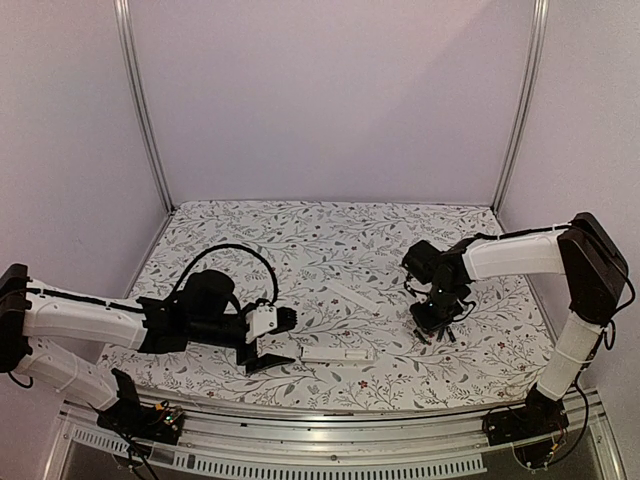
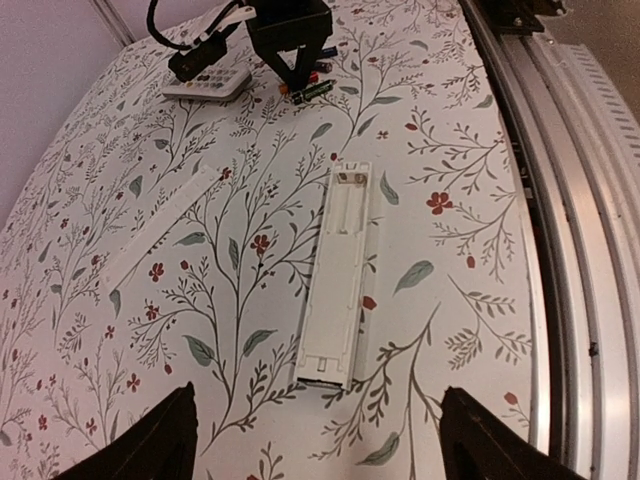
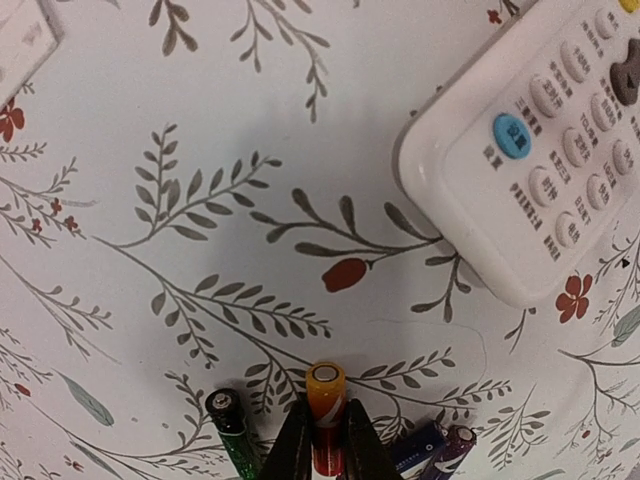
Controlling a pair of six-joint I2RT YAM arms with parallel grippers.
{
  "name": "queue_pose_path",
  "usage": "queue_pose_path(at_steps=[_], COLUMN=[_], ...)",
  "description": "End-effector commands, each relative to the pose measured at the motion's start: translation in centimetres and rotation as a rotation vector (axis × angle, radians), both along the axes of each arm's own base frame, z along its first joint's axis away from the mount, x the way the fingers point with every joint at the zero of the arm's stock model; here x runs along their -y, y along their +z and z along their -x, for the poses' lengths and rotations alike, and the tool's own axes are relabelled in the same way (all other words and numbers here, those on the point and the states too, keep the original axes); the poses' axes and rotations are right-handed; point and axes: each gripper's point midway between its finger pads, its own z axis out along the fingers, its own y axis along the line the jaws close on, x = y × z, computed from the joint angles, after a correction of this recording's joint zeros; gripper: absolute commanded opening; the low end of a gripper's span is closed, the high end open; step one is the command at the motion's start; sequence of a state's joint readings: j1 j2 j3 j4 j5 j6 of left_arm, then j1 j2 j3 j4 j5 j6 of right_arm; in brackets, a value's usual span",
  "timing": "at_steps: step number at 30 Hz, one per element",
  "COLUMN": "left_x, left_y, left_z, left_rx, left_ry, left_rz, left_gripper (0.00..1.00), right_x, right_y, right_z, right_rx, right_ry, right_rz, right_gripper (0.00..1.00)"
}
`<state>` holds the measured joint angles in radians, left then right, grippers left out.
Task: Load the batteries into the remote control
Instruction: Pick up the battery at the center of the board.
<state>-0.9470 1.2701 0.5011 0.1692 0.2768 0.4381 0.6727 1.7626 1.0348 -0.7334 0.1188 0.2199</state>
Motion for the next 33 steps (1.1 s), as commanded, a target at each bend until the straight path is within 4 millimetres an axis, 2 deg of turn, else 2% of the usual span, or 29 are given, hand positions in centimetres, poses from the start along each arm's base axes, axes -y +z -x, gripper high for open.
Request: queue_pose_path(at_steps=[1, 6, 9, 11, 17, 24, 26, 28, 30, 33], left_x=[0.4, 0.3, 0.2, 0.2, -0.1, -0.3, -0.4, -0.5, -0.7, -1.0], left_y=[0.5, 0.8, 1.0, 1.2, 0.8, -1.0, -1.4, -1.4, -1.5, -1.2], left_z=[0.0, -0.1, -0.2, -0.3, -0.2, -0.2, -0.4, -0.6, -0.8, -1.4], left_rx=[0.017, 0.026, 0.024, 0.019, 0.019, -0.002, 0.003, 0.012, 0.023, 0.021], left_ry=[-0.01, -0.006, 0.0, 0.005, 0.004, -0.005, 0.004, 0.015, 0.026, 0.066], left_rz=[-0.003, 0.001, 0.009, 0.018, 0.01, -0.046, -0.06, -0.068, -0.076, -0.065], left_gripper=[0.84, 0.84, 0.84, 0.84, 0.84, 0.84, 0.85, 0.84, 0.84, 0.85], right_x=[1.8, 1.9, 1.8, 1.6, 0.8, -1.2, -3.2, -6.6, -10.3, -13.9], right_y=[-2.4, -2.6, -2.1, -1.4, 1.8, 5.2, 6.1, 7.4, 8.9, 9.5], right_z=[1.2, 1.4, 1.1, 0.7, -1.3, -3.0, -2.8, -1.9, -0.3, 2.0], right_rx=[-0.074, -0.091, -0.079, -0.062, 0.019, 0.095, 0.104, 0.121, 0.135, 0.125], right_ry=[-0.019, -0.021, -0.015, -0.006, 0.017, 0.097, 0.163, 0.294, 0.465, 0.642], right_rz=[0.07, 0.073, 0.069, 0.063, 0.043, -0.03, -0.102, -0.197, -0.287, -0.343], right_gripper=[0.12, 0.06, 0.0, 0.0, 0.0, 0.0, 0.0, 0.0, 0.0, 0.0])
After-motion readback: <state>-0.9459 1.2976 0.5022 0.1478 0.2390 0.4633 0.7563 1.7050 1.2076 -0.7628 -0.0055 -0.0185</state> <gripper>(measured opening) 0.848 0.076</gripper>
